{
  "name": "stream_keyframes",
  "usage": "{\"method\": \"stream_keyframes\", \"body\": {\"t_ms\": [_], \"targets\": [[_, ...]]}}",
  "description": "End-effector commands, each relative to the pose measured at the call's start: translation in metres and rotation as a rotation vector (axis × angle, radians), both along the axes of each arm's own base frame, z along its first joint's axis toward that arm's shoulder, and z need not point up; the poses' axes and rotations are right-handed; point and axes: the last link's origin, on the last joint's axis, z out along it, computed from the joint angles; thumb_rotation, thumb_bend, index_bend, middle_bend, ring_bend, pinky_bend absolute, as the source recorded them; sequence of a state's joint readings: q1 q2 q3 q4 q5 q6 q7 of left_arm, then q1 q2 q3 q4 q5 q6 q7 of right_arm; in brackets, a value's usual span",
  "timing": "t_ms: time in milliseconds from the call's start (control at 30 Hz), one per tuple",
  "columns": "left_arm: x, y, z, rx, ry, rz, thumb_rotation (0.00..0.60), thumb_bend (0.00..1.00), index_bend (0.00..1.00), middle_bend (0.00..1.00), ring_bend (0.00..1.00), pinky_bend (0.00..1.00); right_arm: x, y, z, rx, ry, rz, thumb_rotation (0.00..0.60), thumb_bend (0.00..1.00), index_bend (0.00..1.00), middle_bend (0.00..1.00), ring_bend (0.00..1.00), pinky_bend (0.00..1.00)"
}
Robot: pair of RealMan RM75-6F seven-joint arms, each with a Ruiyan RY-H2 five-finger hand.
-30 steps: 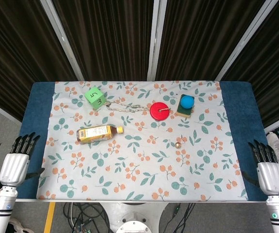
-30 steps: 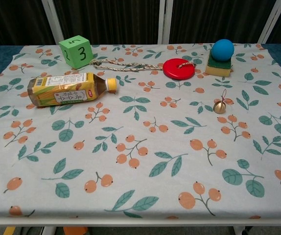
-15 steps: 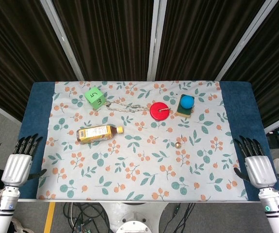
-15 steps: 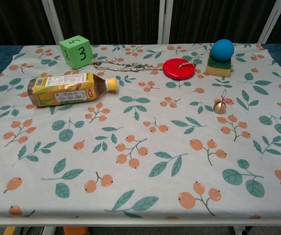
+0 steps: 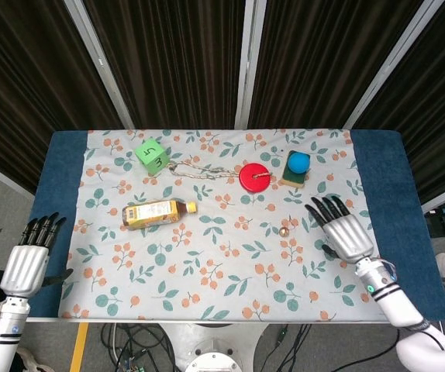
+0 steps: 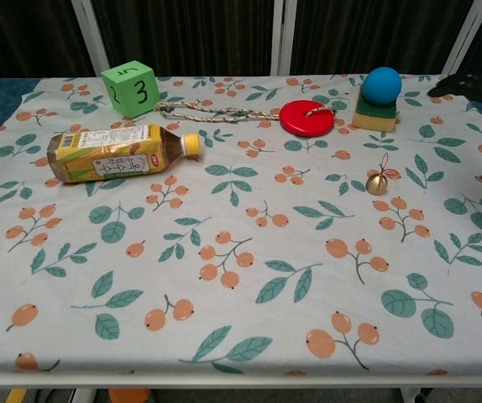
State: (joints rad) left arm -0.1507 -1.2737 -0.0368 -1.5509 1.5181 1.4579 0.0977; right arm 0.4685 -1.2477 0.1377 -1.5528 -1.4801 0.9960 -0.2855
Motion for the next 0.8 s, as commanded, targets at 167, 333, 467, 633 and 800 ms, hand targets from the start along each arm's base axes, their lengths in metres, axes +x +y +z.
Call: {"method": "stream_keyframes", "body": {"t_ms": [167, 333, 467, 633, 800], "targets": [[-0.003, 0.001, 0.001, -0.008, 0.001, 0.007, 0.6, 0.0, 0.0, 0.0, 0.0, 0.01, 0.029, -0.024, -0.03, 0.056, 0.021, 0.059, 0.6, 0.18, 0.0, 0.0, 0.0, 0.0], [-0.005, 0.001, 0.001, -0.006, -0.005, 0.01, 0.6, 0.0, 0.0, 0.0, 0.0, 0.01, 0.037, -0.032, -0.043, 0.086, 0.067, 0.072, 0.6, 0.18, 0.01, 0.0, 0.0, 0.0], [-0.007, 0.001, 0.0, -0.008, -0.005, 0.014, 0.6, 0.0, 0.0, 0.0, 0.0, 0.01, 0.04, -0.037, -0.049, 0.094, 0.079, 0.066, 0.6, 0.18, 0.05, 0.0, 0.0, 0.0], [-0.009, 0.001, 0.001, -0.007, -0.01, 0.016, 0.6, 0.0, 0.0, 0.0, 0.0, 0.01, 0.04, -0.038, -0.056, 0.101, 0.081, 0.064, 0.6, 0.2, 0.14, 0.0, 0.0, 0.0], [-0.01, 0.002, 0.001, -0.009, -0.015, 0.017, 0.6, 0.0, 0.0, 0.0, 0.0, 0.01, 0.039, -0.038, -0.061, 0.112, 0.091, 0.065, 0.6, 0.21, 0.19, 0.0, 0.0, 0.0]]}}
